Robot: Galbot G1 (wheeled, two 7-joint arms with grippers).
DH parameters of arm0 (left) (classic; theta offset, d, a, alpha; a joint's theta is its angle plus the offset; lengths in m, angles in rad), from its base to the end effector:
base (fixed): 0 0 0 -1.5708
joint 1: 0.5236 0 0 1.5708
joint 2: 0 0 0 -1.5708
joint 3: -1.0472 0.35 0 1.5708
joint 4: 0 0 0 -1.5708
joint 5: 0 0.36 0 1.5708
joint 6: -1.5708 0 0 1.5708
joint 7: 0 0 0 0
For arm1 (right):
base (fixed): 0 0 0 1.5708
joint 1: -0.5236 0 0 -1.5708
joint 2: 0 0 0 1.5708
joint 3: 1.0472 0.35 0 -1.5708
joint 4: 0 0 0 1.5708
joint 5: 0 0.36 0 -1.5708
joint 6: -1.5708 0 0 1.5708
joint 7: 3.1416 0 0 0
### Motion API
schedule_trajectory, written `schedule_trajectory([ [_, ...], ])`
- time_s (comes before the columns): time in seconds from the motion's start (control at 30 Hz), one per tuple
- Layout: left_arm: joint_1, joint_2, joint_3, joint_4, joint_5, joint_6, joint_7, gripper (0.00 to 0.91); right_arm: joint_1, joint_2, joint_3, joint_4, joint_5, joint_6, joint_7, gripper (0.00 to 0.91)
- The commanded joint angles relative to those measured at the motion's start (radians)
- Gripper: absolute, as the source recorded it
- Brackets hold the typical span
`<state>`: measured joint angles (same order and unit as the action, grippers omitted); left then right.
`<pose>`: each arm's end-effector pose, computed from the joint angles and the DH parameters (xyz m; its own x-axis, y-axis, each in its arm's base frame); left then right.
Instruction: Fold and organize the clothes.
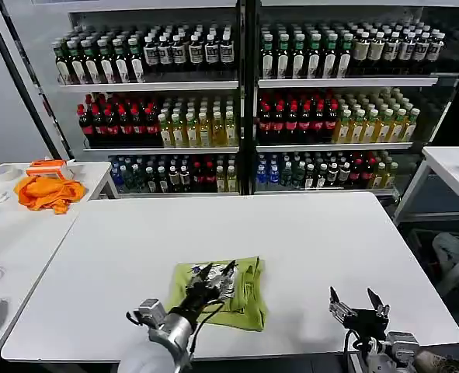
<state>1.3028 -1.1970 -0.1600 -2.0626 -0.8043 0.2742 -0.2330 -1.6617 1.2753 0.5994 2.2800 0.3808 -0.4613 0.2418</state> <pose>0.2342 -0.0393 -0.2770 -0.8820 0.4029 0.2444 0.2485 0.8384 -0.4851 0.1623 -0.0534 -0.2425 -0.9237 0.0732 0.3761 0.0809 0.9967 0.0045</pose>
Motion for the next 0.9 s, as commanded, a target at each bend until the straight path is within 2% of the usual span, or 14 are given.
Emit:
schedule_trajectory([
  [0.03,0.073,0.12,-0.211,0.044,0.127,0.021,-0.055,0.907,0.007,0.003,-0.006,-0.005,-0.002,0.001,0.0,0.907],
  [0.17,0.092,0.126,-0.201,0.086,0.135,0.041,-0.056,0.907,0.009,0.003,-0.006,-0.006,-0.003,-0.001,0.0,0.907],
  [0.4,0.054,0.063,-0.153,0.138,0.125,0.065,-0.065,0.907,0.002,0.0,0.003,0.0,-0.003,-0.005,0.002,0.907],
  [0.87,0.002,0.015,-0.112,0.179,-0.04,0.115,-0.059,0.907,-0.012,0.006,0.022,0.017,-0.001,-0.011,0.003,0.907],
  [0.9,0.002,0.014,-0.111,0.18,-0.048,0.115,-0.059,0.786,-0.012,0.006,0.022,0.017,-0.001,-0.011,0.003,0.907],
])
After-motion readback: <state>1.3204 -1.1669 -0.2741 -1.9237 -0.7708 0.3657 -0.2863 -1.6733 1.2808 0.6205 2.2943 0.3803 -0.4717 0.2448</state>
